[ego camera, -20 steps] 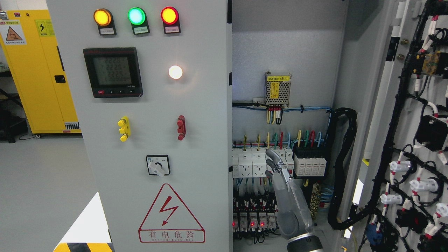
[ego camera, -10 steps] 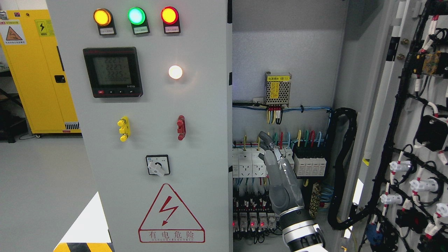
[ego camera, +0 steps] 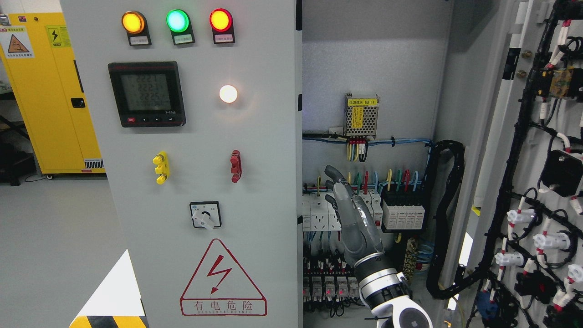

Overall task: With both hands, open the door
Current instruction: 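Raise right hand into the gap beside the indicator-light door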

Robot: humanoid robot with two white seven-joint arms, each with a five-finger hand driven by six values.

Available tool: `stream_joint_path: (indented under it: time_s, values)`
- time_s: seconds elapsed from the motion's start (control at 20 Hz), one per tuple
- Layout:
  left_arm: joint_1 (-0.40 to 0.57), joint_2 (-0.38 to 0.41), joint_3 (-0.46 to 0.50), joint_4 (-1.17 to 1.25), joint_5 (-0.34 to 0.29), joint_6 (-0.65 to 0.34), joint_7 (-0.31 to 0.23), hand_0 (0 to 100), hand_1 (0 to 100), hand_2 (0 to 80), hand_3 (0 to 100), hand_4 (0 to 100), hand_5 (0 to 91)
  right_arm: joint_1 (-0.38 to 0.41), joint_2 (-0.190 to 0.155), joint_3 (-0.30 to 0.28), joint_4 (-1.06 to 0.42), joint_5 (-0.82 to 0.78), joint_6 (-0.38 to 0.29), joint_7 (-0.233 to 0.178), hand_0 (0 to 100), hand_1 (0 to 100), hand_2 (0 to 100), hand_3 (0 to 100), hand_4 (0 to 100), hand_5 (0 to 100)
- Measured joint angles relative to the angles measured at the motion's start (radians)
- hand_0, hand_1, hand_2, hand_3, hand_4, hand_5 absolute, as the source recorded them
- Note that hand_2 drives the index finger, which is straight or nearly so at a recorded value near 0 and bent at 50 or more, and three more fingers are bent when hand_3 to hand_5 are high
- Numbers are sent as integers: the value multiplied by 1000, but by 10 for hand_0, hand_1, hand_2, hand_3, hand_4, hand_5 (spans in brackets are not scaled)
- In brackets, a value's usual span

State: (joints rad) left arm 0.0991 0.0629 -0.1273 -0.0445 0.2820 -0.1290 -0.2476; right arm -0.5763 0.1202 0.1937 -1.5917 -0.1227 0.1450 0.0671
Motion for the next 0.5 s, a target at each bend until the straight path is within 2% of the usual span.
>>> stream_joint_path:
  time_s: [0.25,0.5]
  values:
    - [-1,0,0,0,0,0,-1,262,25,0,0,0,0,-31,-3,-2,35,-32,21,31,214,66,0,0,0,0]
    - [-1,-1,0,0,0,0,-1,262,24,0,0,0,0,-56,-4,-11,61,-47,37,96,214,66,0,0,0,0]
